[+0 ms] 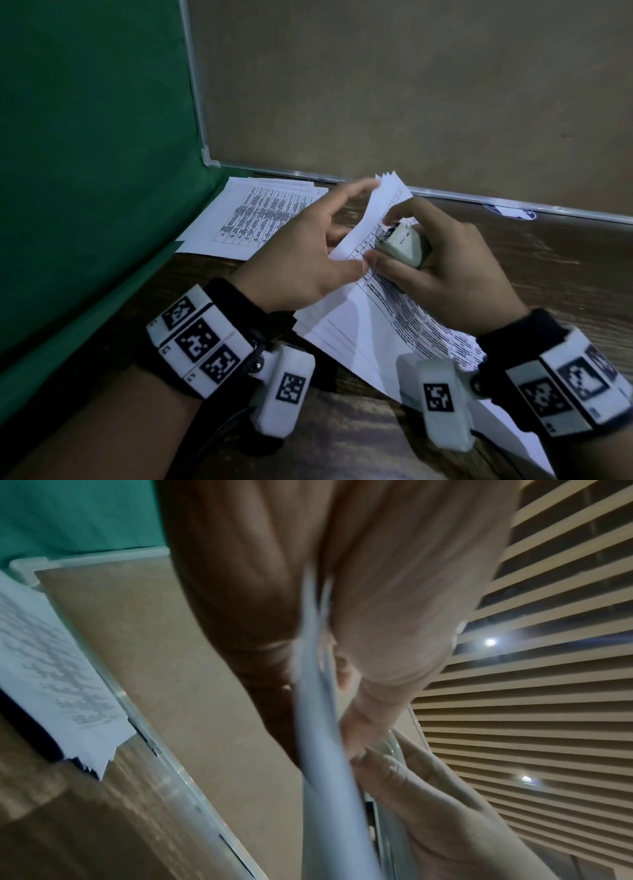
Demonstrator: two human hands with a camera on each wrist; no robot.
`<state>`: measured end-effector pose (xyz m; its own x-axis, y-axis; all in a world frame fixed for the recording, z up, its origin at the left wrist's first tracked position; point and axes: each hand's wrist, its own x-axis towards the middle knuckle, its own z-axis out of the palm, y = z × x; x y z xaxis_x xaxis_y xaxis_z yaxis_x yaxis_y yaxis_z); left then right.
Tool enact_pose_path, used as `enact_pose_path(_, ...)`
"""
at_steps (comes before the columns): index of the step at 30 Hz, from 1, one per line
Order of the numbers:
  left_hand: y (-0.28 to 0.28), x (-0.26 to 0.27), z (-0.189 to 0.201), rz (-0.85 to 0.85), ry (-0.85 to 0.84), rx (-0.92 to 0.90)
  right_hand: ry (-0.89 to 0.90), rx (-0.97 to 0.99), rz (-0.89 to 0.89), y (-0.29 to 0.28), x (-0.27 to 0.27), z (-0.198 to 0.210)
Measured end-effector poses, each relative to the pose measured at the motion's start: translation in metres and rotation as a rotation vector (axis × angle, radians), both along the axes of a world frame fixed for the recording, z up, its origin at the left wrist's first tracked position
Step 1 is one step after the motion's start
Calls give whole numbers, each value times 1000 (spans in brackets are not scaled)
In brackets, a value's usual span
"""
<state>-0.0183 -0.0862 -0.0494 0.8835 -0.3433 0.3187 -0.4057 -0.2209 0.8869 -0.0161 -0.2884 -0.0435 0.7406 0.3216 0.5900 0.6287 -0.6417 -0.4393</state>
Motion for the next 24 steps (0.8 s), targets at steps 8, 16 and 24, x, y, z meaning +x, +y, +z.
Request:
enact_pose_path(8,5,2,-1,29,9,38,207,208,76,0,1,-1)
enact_pose_path(16,13,14,-7,93,13,97,350,462,154,-2,0,6)
enact_pose_path(24,20,18,-11,223,80,133,288,341,73,0,0,3)
